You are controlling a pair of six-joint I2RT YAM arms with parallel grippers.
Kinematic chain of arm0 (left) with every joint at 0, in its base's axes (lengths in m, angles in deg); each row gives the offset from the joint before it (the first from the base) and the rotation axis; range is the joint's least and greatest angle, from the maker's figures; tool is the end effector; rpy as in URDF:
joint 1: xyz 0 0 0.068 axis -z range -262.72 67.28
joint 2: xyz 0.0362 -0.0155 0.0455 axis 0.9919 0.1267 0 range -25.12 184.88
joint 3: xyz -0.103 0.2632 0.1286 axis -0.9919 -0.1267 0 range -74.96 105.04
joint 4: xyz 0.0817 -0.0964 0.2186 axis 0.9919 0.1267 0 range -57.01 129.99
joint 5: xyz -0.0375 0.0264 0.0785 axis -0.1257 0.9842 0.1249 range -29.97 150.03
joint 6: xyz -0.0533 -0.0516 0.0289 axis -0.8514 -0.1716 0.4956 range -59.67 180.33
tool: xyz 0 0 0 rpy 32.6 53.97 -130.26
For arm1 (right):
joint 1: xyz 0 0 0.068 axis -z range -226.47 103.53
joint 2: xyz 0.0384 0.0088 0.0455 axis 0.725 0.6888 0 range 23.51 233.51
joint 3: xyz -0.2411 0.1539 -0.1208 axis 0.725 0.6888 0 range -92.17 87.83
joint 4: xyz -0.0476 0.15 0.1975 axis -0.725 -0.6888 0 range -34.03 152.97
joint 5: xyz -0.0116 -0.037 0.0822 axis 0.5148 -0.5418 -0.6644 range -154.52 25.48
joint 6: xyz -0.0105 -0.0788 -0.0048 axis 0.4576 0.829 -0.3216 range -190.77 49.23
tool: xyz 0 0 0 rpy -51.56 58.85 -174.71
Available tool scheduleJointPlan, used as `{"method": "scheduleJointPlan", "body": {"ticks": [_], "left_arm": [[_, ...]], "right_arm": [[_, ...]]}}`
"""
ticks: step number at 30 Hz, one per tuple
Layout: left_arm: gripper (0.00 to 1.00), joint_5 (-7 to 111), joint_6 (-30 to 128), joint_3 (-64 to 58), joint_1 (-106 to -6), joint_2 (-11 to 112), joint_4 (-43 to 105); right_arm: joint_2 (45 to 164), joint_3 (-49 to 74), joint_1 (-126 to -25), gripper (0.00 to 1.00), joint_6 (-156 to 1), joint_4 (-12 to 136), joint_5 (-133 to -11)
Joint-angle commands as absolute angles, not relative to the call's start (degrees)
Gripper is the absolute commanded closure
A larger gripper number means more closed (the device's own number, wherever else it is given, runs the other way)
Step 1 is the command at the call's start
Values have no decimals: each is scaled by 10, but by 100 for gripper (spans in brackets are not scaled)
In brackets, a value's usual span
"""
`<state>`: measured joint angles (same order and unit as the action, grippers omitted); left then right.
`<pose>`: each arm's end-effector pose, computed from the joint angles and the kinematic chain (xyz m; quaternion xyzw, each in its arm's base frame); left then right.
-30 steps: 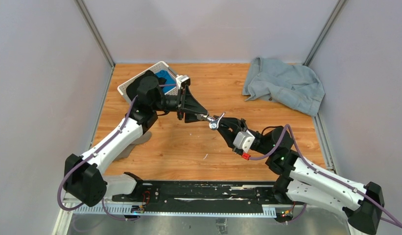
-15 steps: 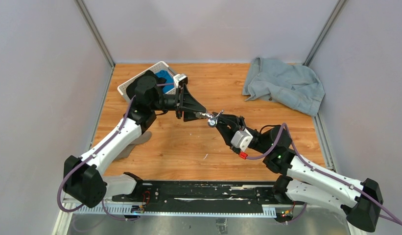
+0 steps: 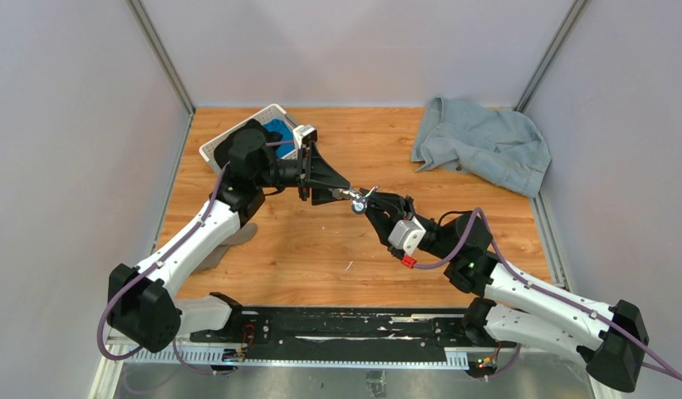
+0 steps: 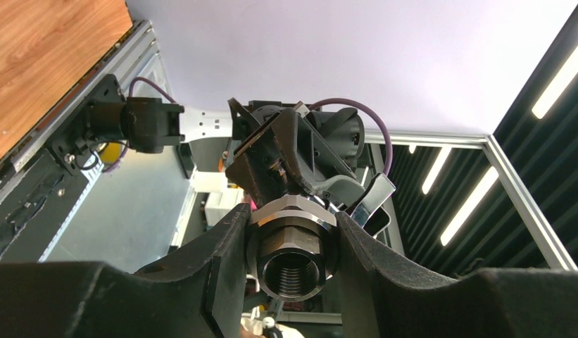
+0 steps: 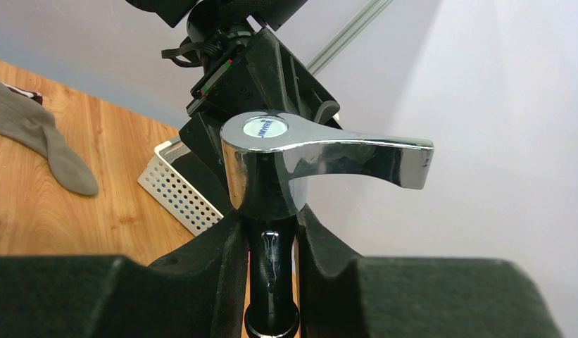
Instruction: Install the water faucets
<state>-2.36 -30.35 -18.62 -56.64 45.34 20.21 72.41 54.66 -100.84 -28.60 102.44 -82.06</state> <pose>0.2135 -0.1721 0.3972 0.0210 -0.7106 0.7032 0.0022 0.0946 0.1677 0.3917 -0.4881 0.2642 0.1708 0.8141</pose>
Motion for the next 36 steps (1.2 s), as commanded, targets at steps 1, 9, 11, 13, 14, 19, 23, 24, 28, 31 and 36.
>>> {"method": "scheduleJointPlan", "body": {"ticks": [1, 9, 11, 13, 14, 19, 23, 24, 28, 31, 36], "left_arm": [[100, -38, -312, -189, -560, 445, 187], [100, -43, -303, -180, -559, 446, 186], [100, -45, -301, -181, -560, 448, 186], [100, -45, -298, -181, -560, 450, 186], [100, -44, -298, -181, -560, 450, 186], [100, -36, -294, -178, -560, 450, 187], [100, -35, -288, -178, -560, 449, 188], [100, -35, -287, -177, -560, 447, 188], [100, -32, -285, -175, -560, 444, 188], [100, -31, -284, -174, -560, 442, 188], [100, -25, -284, -175, -560, 439, 188]], "right_arm": [[728, 531, -1015, 100, -281, 1027, -833], [735, 526, -1015, 100, -306, 1011, -835], [737, 517, -1015, 100, -314, 995, -832], [737, 512, -1016, 100, -329, 989, -832], [737, 510, -1015, 100, -339, 988, -831], [746, 497, -1005, 100, -382, 970, -843], [759, 497, -1002, 100, -422, 987, -844], [761, 500, -1002, 100, -434, 997, -841], [766, 517, -998, 100, -482, 1037, -818], [768, 524, -996, 100, -520, 1056, -797], [769, 527, -996, 100, -563, 1059, -752]]}}
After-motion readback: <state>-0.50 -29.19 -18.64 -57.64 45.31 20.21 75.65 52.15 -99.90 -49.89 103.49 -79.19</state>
